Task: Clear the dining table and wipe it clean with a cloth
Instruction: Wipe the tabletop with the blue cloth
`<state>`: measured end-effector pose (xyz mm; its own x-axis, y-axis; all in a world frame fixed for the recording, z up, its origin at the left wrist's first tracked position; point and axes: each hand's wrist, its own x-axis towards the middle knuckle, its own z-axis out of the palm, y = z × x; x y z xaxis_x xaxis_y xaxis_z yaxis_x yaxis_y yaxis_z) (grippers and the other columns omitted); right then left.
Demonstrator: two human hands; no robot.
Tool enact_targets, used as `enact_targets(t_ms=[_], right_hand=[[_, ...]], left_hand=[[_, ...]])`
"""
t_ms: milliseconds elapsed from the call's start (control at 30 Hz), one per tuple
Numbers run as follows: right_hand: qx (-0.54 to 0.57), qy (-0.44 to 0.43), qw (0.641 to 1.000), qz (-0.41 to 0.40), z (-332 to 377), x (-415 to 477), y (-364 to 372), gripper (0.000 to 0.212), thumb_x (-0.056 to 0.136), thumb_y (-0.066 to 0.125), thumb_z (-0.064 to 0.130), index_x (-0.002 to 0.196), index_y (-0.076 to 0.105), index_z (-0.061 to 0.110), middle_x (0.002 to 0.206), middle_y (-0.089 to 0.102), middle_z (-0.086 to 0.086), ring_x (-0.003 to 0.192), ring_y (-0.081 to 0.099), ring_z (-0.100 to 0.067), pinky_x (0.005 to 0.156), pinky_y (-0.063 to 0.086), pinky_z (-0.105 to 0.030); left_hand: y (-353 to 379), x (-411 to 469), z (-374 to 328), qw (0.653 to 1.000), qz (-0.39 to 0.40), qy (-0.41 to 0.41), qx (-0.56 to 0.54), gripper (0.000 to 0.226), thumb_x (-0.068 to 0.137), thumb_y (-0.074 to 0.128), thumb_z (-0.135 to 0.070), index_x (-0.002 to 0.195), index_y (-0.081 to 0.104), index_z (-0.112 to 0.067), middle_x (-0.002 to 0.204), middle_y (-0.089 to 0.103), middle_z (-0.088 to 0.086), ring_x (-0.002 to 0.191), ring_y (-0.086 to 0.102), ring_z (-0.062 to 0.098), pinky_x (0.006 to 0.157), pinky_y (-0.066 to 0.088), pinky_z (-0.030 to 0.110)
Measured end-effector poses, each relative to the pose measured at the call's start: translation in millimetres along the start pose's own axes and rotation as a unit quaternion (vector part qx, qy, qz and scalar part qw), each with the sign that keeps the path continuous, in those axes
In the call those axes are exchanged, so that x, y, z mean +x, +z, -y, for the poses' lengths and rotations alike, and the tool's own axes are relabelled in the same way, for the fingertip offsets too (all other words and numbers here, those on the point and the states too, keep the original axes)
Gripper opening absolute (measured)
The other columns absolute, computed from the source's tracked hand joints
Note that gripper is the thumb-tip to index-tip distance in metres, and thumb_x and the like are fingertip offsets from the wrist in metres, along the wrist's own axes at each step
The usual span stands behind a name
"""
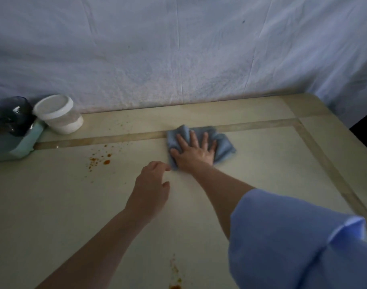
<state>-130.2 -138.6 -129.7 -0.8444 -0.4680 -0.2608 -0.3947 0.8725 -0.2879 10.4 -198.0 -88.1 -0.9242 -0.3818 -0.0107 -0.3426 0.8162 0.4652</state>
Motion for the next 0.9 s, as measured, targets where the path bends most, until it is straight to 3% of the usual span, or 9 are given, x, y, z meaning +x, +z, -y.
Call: enact_targets(t_ms=[100,200,433,600,733,900], right_hand=[[-0.029,-0.073,0.997,0.025,35,-6,15,0.061,0.091,0.019,0.067,0.146,0.001,0.050,0.159,-0.014,0.010,0.142,-0.027,-0.034,0.106,-0.023,-0.058],[-0.031,-0.089,0.995,0.016,9,-2,7,0.062,0.088,0.019,0.071,0.144,0.003,0.053,0.159,-0.012,0.012,0.143,-0.024,-0.031,0.109,-0.022,-0.056],[-0.013,0.102,0.994,-0.039,-140,17,-47,0.063,0.086,0.022,0.072,0.144,0.006,0.054,0.160,-0.010,0.011,0.145,-0.017,-0.031,0.113,-0.014,-0.058],[0.000,0.158,0.986,-0.042,-122,25,-44,0.065,0.087,0.017,0.070,0.146,0.003,0.049,0.160,-0.012,0.009,0.145,-0.018,-0.032,0.111,-0.011,-0.062],[-0.027,0.081,0.996,-0.025,-42,35,-23,0.064,0.089,0.016,0.068,0.147,-0.002,0.047,0.159,-0.016,0.007,0.143,-0.022,-0.034,0.109,-0.014,-0.062],[-0.044,-0.131,0.989,0.043,85,29,22,0.063,0.090,0.019,0.068,0.146,-0.001,0.048,0.158,-0.018,0.010,0.142,-0.027,-0.033,0.107,-0.022,-0.061]], left_hand=[[-6,6,14,1.000,-0.014,-0.025,-0.008,0.035,0.081,0.054,-0.002,0.114,0.056,-0.012,0.115,0.055,0.007,0.111,0.050,0.025,0.095,0.042,0.036],[1,15,12,0.999,0.002,-0.036,0.015,0.036,0.082,0.054,-0.004,0.118,0.054,-0.011,0.119,0.053,0.008,0.113,0.049,0.027,0.097,0.042,0.036],[16,40,-24,0.999,0.037,0.003,0.021,0.040,0.083,0.056,-0.013,0.123,0.049,-0.015,0.130,0.047,0.003,0.122,0.044,0.022,0.103,0.036,0.031],[6,35,-9,1.000,0.012,-0.005,0.018,0.040,0.084,0.056,-0.015,0.123,0.049,-0.017,0.130,0.047,0.001,0.122,0.043,0.020,0.102,0.034,0.030],[-11,10,29,0.999,-0.005,-0.037,0.019,0.040,0.084,0.056,-0.012,0.124,0.049,-0.018,0.130,0.047,-0.002,0.122,0.043,0.018,0.103,0.035,0.028],[-35,-14,72,0.994,-0.029,-0.089,0.048,0.040,0.082,0.061,-0.011,0.121,0.052,-0.017,0.128,0.049,0.001,0.120,0.045,0.021,0.100,0.036,0.030]])
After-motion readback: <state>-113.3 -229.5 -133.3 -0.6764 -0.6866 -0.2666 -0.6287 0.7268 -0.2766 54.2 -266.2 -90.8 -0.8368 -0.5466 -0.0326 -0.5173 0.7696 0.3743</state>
